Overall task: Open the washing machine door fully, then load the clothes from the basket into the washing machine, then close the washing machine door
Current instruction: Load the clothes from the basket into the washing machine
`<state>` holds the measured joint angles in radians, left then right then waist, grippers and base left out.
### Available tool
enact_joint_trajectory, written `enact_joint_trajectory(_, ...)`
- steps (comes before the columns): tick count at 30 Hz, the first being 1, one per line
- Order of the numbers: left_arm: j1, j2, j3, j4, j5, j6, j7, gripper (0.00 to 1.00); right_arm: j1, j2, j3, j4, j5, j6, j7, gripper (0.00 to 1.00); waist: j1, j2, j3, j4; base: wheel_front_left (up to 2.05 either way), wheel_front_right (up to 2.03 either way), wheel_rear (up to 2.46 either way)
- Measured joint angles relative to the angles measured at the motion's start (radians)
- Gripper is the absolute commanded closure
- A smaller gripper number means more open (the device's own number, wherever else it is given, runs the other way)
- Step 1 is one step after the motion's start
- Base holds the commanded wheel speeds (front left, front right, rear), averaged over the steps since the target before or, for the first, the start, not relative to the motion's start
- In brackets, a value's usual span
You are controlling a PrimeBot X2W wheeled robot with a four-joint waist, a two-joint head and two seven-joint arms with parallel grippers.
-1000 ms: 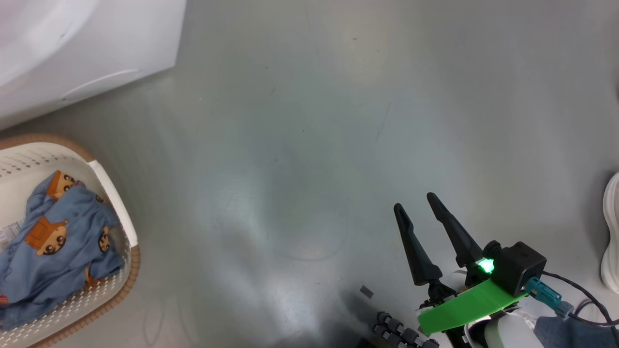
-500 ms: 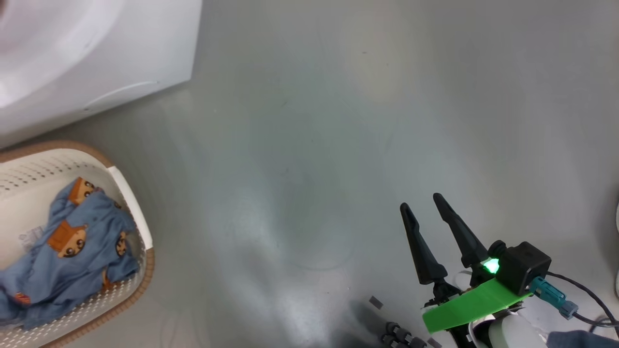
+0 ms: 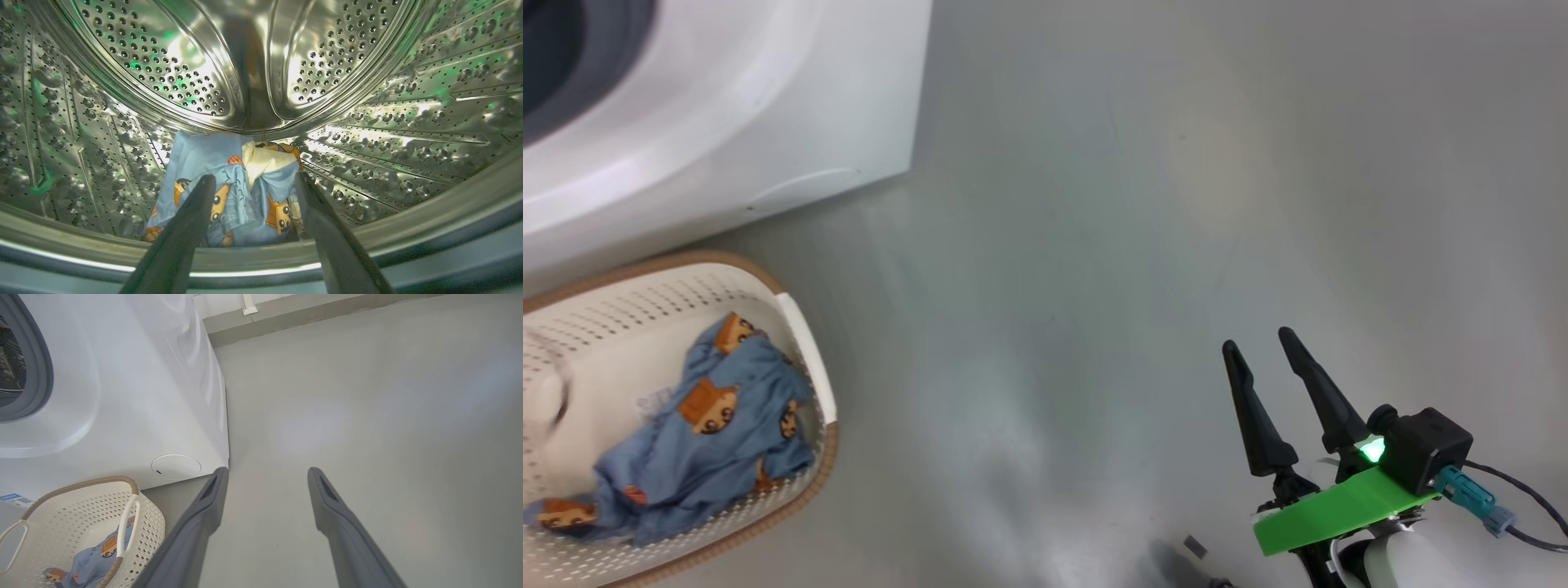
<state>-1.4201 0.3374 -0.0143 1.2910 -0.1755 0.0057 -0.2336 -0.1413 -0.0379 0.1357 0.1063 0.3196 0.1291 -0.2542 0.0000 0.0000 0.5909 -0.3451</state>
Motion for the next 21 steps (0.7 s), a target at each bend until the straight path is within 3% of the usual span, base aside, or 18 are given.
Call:
enact_joint_trajectory(9,0.133,-0.075,0.006,-0.014,-0.029,-0.001,-0.019,0.00,0.002,-0.001,-0.022,0.022,-0.002,0.000,0.000,0.00,0.0000,0.0000,-0.091,0.050,0.00,0.00,0.00)
enact_joint_trajectory(21,0.389,-0.177,0.011,-0.174,-0.058,-0.001,-0.020,0.00,0.046,-0.002,-0.083,0.049,-0.023,0.000,0.000,0.00,0.0000,0.0000,-0.228,0.138,0.00,0.00,0.00)
